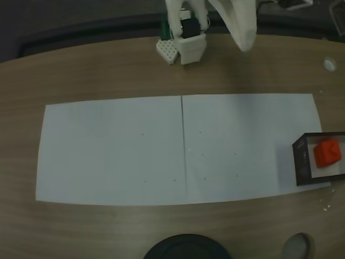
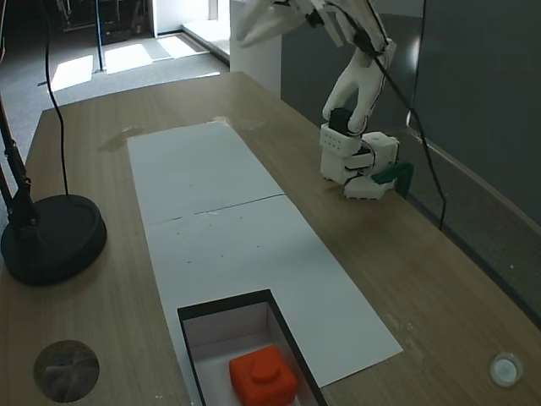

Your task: Grab a orange square and put it in the box.

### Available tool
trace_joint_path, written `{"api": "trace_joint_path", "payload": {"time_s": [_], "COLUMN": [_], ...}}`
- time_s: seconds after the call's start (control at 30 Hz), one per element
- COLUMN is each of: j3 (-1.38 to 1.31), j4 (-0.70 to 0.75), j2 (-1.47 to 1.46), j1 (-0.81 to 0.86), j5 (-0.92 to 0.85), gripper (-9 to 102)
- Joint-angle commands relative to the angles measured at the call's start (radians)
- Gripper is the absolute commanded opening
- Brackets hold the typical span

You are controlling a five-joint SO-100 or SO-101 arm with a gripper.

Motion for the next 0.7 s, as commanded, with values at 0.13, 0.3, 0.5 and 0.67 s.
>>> {"api": "trace_joint_path", "payload": {"time_s": [0.13, 0.3, 0.5, 0.67], "j3": [0.229, 0.440, 0.603, 0.683], "j4": [0.100, 0.095, 0.092, 0.035], "j2": [0.569, 0.853, 1.035, 1.140], "j1": [0.198, 0.268, 0.268, 0.270], "j5": [-0.005, -0.032, -0.040, -0.040], "gripper": [0, 0, 0, 0]}}
